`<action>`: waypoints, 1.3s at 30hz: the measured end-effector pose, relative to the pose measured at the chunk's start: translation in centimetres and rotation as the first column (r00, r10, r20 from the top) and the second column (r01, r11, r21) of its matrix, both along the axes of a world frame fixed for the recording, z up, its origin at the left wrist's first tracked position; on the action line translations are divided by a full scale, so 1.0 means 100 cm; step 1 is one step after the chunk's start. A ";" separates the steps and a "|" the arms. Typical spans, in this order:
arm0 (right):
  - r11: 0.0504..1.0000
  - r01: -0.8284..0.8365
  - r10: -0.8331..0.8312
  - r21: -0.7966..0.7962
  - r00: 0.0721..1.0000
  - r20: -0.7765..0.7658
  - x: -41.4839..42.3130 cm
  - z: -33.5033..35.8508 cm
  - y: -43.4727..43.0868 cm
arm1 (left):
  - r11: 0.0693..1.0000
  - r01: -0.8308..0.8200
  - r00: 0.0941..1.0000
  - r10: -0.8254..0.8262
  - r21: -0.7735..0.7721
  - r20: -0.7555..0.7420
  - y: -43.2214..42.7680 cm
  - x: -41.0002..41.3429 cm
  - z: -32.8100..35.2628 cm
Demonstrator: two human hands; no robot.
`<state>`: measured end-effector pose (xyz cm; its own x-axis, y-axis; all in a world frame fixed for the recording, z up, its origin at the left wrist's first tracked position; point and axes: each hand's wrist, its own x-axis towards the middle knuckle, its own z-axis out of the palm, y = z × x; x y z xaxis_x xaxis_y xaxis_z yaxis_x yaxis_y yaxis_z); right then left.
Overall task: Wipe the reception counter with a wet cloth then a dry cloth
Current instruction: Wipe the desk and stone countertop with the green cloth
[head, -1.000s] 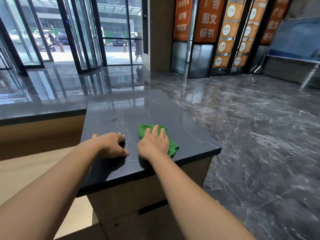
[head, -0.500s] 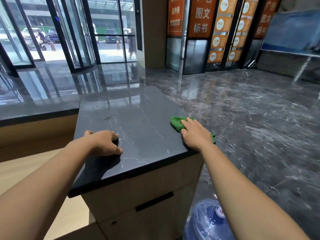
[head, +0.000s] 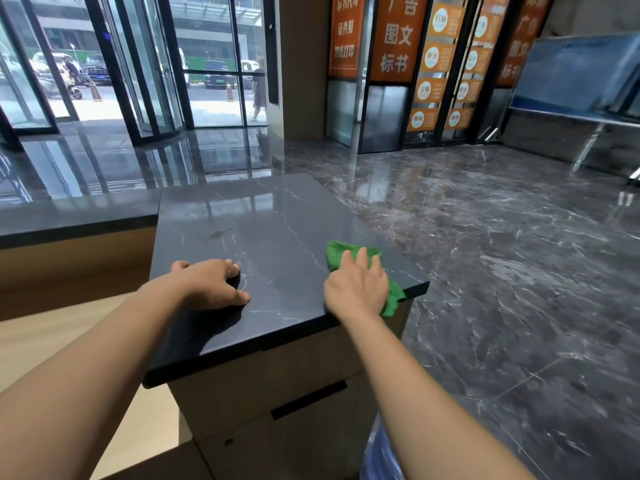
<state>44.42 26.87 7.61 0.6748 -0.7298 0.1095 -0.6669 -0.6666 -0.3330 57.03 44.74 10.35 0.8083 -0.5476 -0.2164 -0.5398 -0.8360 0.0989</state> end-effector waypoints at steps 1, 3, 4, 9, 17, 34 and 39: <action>1.000 -0.015 0.015 0.005 1.000 0.011 0.002 -0.001 0.014 | 1.000 -0.003 1.000 0.003 -0.001 0.008 -0.001 0.000 0.001; 0.997 -0.079 0.078 0.021 0.997 0.022 0.006 -0.001 0.040 | 1.000 -0.012 1.000 0.012 0.001 0.027 -0.004 -0.001 0.001; 0.992 -0.125 0.125 0.021 0.992 0.019 0.006 -0.001 0.052 | 1.000 -0.016 0.999 0.016 0.002 0.037 -0.005 -0.002 0.001; 0.923 -0.381 0.383 -0.056 0.923 0.040 -0.005 -0.004 0.054 | 0.999 -0.036 0.998 0.034 0.034 0.062 -0.008 0.000 0.003; 0.963 -0.267 0.264 -0.045 0.963 -0.056 -0.020 -0.002 -0.051 | 0.996 -0.013 0.998 0.007 0.089 0.069 -0.011 0.001 0.009; 0.996 -0.071 0.081 0.054 0.976 -0.200 0.123 0.012 -0.049 | 0.981 -0.038 0.997 0.049 -0.189 0.053 0.003 0.035 0.013; 0.990 -0.129 0.138 0.060 0.969 -0.203 0.183 0.011 -0.043 | 0.932 -0.112 0.987 0.146 -0.344 0.073 0.009 0.067 0.014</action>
